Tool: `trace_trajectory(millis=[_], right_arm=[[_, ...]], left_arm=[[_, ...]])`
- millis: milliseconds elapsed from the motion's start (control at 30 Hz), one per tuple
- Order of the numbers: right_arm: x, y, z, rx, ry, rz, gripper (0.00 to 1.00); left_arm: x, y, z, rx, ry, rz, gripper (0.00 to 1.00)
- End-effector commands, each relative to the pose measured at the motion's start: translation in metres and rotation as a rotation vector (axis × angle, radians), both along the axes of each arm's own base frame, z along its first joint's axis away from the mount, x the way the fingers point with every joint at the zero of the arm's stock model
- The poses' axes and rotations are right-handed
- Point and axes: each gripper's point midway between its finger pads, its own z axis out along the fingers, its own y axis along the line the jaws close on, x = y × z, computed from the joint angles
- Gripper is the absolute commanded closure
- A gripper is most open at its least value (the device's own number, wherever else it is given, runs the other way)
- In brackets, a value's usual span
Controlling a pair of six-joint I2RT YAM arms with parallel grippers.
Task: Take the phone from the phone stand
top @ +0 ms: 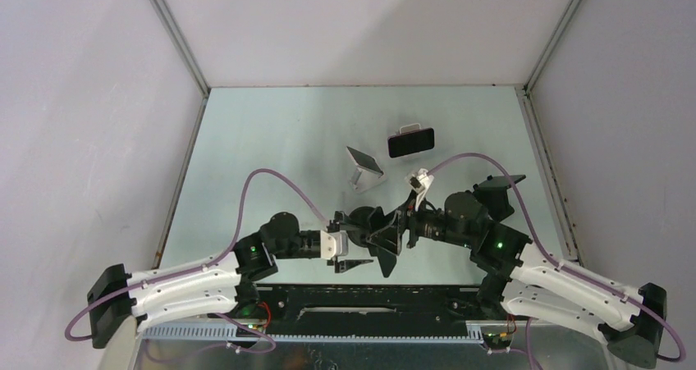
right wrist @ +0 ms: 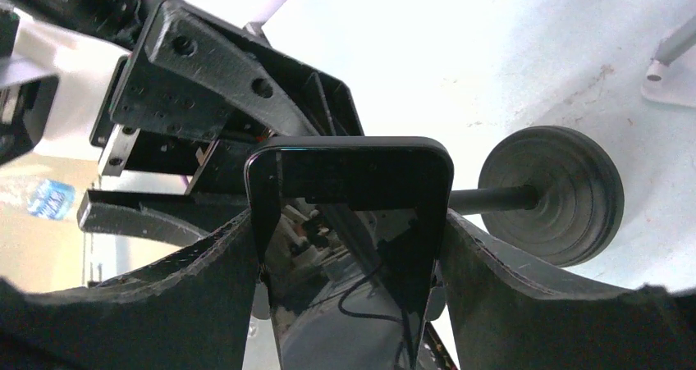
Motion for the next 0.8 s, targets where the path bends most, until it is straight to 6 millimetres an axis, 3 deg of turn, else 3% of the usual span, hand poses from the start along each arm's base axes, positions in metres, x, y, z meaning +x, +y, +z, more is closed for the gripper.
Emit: trace_trajectory(millis=[0, 300, 767], right_arm=[[0.004, 0.009, 0.054, 0.19, 0.022, 0.009, 1.0], [0.002, 0.009, 0.051, 0.192, 0.07, 0.028, 1.0], [0.005, 0.007, 0.046, 0.171, 0.072, 0.02, 1.0]], left_arm=[[0.011, -0.002, 0.015, -0.051, -0.052, 0.051, 0.24], [0.025, -0.011, -0.005, -0.015, -0.054, 0.094, 0.31], [0.04, -0.005, -0.024, -0.01, 0.007, 0.121, 0.55]])
